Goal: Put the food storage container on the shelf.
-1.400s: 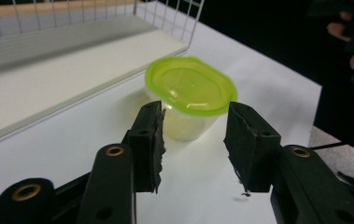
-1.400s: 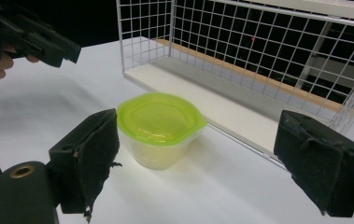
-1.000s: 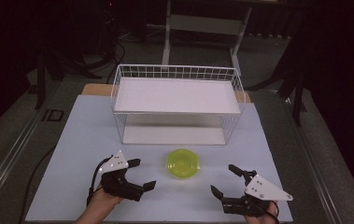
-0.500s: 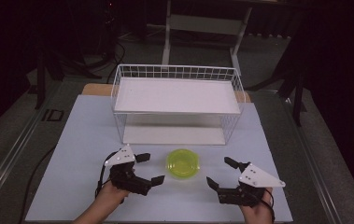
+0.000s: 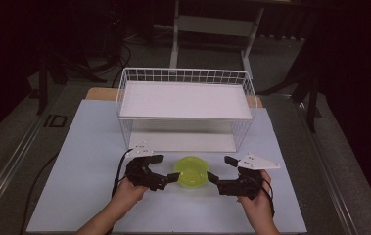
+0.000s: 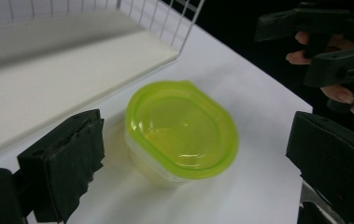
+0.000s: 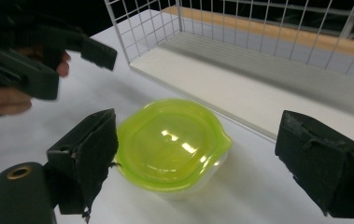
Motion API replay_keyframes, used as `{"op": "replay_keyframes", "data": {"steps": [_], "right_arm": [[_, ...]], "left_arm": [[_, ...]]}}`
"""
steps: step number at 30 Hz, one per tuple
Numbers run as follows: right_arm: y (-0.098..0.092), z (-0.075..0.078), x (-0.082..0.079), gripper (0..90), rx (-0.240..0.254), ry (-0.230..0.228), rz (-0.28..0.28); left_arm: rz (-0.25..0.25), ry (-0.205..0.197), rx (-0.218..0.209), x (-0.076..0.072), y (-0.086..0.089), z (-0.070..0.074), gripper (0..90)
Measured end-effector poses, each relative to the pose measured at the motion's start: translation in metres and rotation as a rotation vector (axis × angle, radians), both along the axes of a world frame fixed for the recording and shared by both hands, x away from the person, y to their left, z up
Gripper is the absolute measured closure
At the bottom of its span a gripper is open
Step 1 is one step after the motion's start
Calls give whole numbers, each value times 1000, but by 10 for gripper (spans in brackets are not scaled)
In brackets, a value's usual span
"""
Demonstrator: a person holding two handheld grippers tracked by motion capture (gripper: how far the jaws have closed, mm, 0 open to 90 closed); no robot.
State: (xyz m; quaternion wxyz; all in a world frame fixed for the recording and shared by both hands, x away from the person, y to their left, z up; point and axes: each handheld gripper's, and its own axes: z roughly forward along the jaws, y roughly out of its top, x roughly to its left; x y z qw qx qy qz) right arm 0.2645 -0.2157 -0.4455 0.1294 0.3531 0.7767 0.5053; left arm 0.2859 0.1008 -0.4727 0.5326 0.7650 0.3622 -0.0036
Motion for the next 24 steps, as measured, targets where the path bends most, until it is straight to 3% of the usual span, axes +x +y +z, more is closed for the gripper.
{"op": "replay_keyframes", "data": {"steps": [4,7,10,18,24], "right_arm": [[3,-10,13,128,24,74,-18],[3,-18,21,158,18,113,-51],[2,-24,28,220,23,154,-88],[10,-38,39,357,23,281,-119],[14,-43,42,432,15,327,-143]], "left_arm": [[21,60,-27,9,-2,-9,71],[47,91,-8,13,-7,-14,150],[67,129,21,17,-10,-19,160],[107,225,5,21,-14,-27,279],[118,266,23,20,-17,-30,418]]}}
